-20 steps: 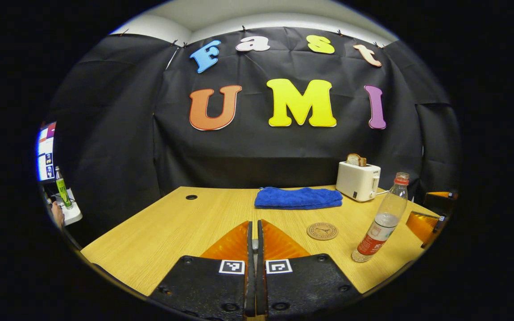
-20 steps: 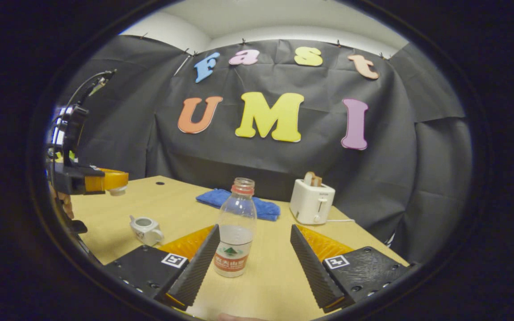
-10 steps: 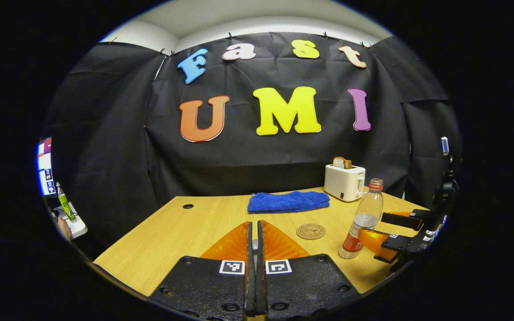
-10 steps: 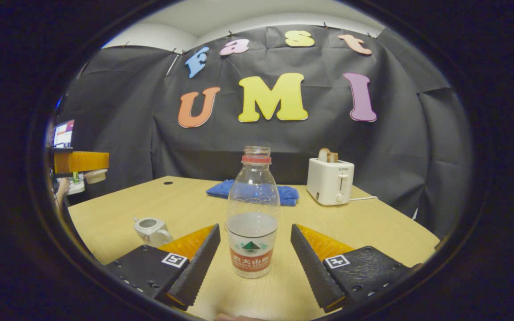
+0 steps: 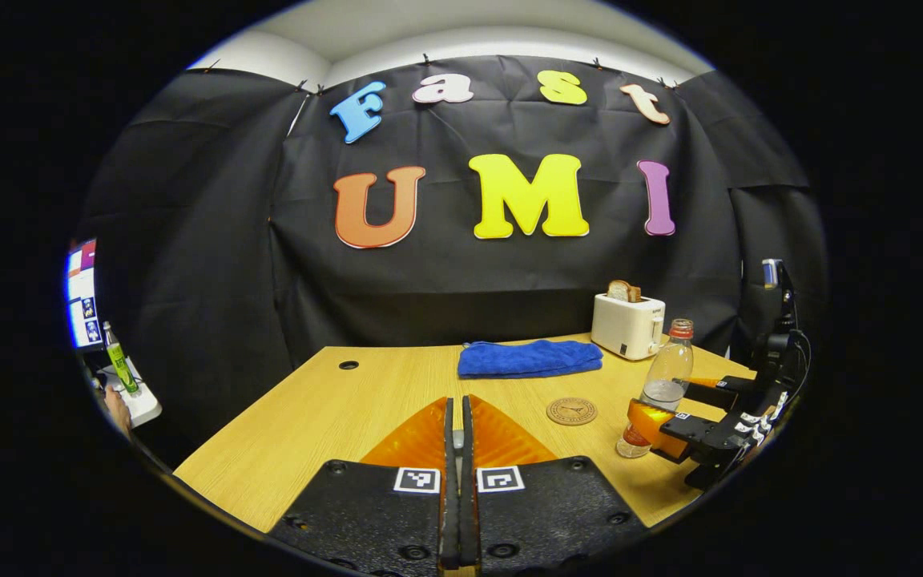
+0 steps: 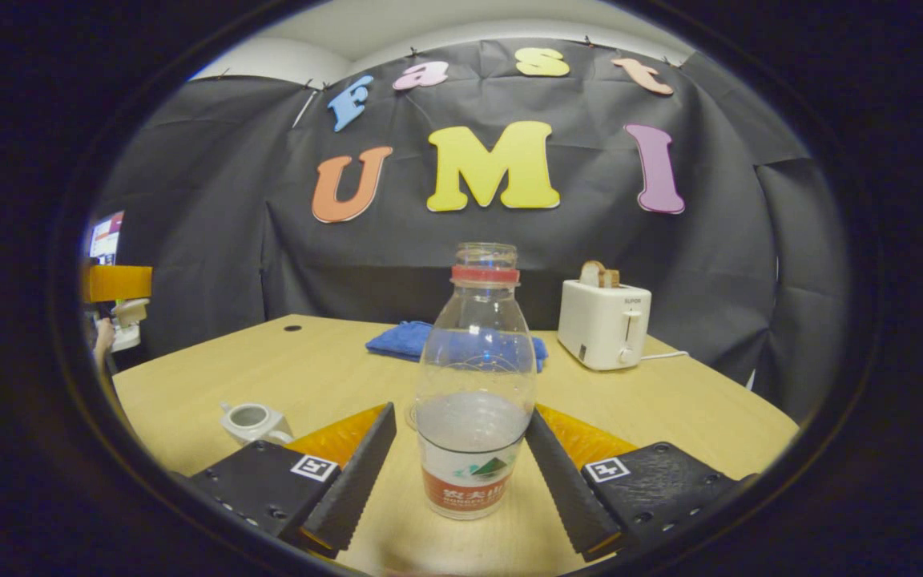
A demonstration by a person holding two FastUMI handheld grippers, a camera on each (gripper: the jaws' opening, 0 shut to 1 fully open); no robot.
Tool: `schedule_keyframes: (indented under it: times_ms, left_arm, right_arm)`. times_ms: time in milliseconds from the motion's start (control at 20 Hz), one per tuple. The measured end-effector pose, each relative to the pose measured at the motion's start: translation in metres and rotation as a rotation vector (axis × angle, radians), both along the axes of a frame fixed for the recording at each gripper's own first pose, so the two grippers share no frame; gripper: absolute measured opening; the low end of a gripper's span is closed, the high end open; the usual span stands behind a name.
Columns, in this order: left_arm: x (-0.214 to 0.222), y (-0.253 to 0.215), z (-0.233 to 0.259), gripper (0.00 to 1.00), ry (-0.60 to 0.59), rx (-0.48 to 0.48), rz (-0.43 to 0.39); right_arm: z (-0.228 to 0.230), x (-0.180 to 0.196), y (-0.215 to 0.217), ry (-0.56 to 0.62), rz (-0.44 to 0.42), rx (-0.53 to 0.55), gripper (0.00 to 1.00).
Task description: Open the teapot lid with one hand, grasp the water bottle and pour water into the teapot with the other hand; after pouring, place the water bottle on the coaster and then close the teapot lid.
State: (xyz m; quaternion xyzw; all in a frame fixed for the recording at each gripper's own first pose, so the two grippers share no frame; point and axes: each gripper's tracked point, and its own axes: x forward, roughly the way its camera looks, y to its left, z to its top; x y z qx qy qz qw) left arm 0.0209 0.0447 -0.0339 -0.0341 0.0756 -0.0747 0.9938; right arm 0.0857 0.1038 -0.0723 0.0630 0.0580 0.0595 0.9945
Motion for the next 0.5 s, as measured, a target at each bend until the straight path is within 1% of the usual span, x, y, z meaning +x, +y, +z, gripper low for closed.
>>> schedule_keyframes:
  times_ms: [50, 150, 200, 250, 350, 500]
  left_arm:
    - [0.001, 0.006, 0.0, 0.03, 0.001, -0.009, 0.007]
    - [0.001, 0.015, -0.001, 0.03, 0.006, -0.019, 0.011]
    - [0.002, 0.018, -0.002, 0.03, 0.01, -0.024, 0.013]
    - [0.002, 0.023, -0.004, 0.03, 0.016, -0.029, 0.013]
    - [0.002, 0.03, -0.006, 0.03, 0.024, -0.031, 0.02]
    - [0.003, 0.038, -0.009, 0.03, 0.034, -0.029, 0.024]
  right_arm:
    - [0.001, 0.002, 0.0, 0.002, -0.01, -0.002, 0.96]
    - [0.004, 0.003, -0.003, -0.006, -0.033, -0.008, 0.9]
    - [0.008, 0.002, -0.006, -0.009, -0.047, 0.002, 0.84]
    - [0.007, 0.001, -0.006, -0.008, -0.054, 0.011, 0.75]
    - [0.007, 0.0, -0.003, 0.001, -0.052, 0.001, 0.75]
    - [0.015, -0.006, -0.004, -0.005, -0.074, -0.045, 0.74]
